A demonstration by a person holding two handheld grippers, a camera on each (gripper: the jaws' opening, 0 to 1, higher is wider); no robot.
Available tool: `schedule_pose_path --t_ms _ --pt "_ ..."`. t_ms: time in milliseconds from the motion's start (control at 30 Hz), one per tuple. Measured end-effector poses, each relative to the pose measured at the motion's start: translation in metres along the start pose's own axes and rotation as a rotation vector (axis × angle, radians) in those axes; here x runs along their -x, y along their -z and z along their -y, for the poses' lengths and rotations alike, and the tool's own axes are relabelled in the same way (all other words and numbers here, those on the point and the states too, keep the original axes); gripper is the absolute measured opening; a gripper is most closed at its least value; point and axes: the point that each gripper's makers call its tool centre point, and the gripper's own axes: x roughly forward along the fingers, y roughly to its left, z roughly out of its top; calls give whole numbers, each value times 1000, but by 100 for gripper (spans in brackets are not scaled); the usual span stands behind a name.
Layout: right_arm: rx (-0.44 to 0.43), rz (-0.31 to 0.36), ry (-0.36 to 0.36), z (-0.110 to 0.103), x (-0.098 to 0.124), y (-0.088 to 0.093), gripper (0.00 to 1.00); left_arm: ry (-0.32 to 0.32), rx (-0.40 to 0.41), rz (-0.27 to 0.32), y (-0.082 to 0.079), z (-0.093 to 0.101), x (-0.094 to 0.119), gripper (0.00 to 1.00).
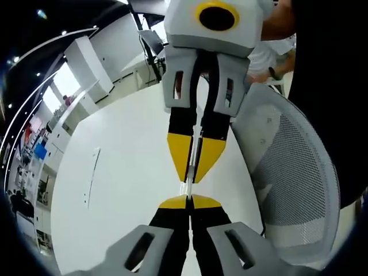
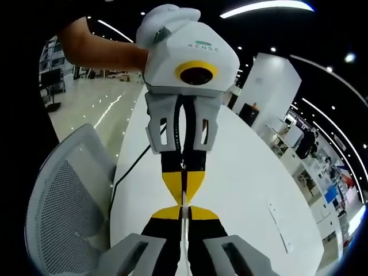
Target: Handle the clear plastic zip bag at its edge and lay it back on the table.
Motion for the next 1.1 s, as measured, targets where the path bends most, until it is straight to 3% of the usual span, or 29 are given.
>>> schedule_pose_path --t_ms 1100 --pt "-14 -7 1 0 3 6 0 -2 1 -23 6 1 2 0"
